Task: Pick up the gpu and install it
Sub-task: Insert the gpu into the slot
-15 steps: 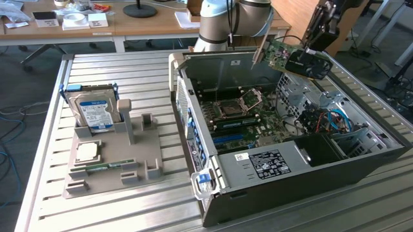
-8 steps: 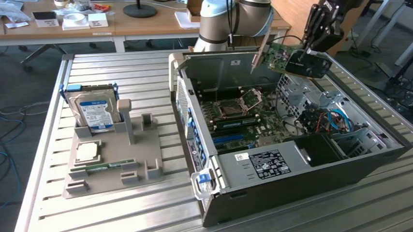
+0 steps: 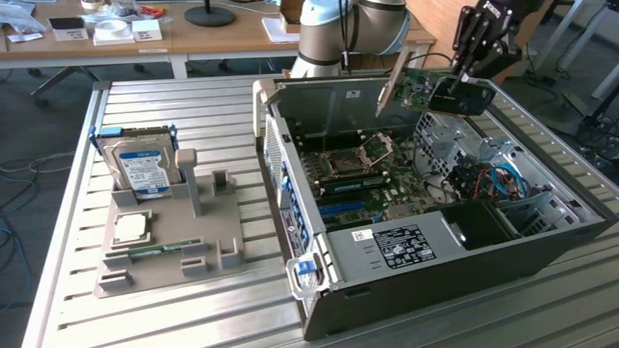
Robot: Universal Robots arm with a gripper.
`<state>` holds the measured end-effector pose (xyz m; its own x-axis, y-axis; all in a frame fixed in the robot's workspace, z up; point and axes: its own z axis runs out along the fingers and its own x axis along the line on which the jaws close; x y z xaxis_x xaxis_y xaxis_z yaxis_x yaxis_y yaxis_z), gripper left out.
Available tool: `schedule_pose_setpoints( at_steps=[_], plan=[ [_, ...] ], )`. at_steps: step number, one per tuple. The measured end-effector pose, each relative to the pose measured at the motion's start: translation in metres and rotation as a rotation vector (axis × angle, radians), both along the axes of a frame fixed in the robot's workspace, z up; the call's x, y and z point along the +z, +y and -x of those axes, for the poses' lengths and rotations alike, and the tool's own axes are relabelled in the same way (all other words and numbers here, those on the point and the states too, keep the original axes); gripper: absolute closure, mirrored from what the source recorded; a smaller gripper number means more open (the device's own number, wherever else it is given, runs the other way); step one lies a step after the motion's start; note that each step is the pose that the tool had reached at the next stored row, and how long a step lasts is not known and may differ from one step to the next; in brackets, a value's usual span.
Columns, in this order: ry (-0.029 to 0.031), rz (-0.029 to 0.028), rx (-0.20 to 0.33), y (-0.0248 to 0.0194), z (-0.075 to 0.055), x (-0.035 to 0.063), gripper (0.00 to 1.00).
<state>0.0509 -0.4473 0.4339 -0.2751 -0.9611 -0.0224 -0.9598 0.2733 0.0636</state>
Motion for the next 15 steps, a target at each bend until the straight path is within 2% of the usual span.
schedule_pose_setpoints(
  at_steps=[10, 15],
  plan=[
    [0.0, 0.0002, 0.166, 0.0001, 0.0, -0.0006, 0.73],
    [0.0, 0.0002, 0.169, 0.0001, 0.0, -0.0007, 0.73]
  ],
)
